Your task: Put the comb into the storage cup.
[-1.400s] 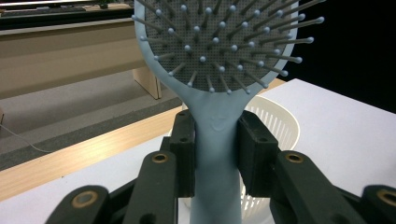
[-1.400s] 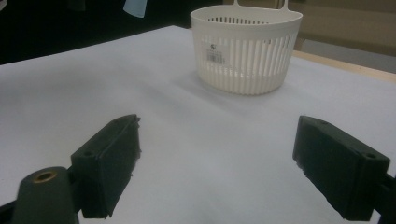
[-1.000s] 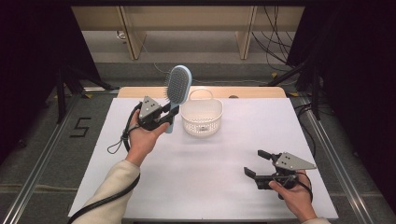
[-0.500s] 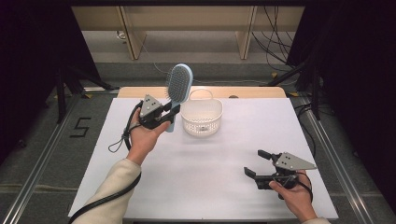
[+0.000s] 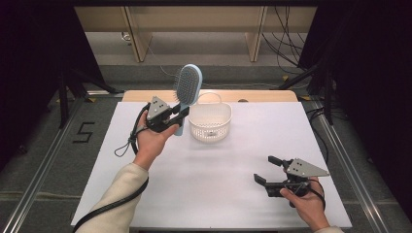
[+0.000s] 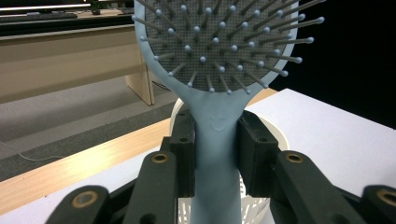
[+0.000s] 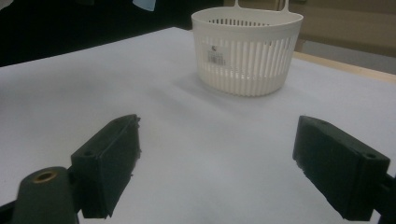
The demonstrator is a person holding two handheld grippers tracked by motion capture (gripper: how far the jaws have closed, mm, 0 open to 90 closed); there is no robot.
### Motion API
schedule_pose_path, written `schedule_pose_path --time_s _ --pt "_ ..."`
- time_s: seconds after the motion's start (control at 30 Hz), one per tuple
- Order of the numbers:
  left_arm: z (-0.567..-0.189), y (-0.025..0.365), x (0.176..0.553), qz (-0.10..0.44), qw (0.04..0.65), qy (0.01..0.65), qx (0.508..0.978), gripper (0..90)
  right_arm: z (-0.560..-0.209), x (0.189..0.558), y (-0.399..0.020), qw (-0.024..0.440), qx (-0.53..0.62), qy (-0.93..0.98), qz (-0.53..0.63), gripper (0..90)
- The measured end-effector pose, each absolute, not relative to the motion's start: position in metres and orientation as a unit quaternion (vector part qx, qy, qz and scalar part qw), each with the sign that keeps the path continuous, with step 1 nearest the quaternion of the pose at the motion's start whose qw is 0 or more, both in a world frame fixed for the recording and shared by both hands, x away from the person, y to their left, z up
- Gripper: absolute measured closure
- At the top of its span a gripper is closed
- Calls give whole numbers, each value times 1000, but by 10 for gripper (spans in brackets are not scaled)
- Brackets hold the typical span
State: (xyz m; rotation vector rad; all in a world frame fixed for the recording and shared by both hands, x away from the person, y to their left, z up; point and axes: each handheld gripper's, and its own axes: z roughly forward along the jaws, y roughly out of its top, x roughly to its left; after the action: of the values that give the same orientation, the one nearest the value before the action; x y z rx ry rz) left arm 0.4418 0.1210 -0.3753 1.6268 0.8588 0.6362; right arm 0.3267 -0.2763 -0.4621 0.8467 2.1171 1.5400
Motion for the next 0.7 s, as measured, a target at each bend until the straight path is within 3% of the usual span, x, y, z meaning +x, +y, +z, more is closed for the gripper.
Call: schedule_pose_path --time_s 0.7 --pt "-369 116 446 269 571 360 687 697 -462 327 -276 193 302 757 546 155"
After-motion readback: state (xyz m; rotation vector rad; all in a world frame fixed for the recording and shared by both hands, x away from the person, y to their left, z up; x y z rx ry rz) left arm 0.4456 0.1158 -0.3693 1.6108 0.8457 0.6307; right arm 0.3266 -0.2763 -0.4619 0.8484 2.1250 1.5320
